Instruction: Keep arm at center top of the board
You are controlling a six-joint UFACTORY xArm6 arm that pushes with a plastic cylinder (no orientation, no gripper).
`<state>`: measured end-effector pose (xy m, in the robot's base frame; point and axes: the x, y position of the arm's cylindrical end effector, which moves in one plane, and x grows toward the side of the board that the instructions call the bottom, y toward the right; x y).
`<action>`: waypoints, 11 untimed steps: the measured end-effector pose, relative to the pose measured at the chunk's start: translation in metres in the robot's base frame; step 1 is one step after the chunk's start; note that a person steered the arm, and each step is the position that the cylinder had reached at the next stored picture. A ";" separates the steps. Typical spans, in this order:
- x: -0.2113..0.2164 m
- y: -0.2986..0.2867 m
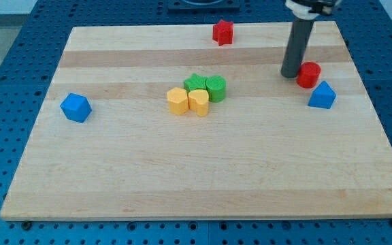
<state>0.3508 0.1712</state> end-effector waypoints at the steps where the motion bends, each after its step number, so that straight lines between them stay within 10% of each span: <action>1: 0.000 0.015; 7: -0.083 -0.211; 11: -0.151 -0.153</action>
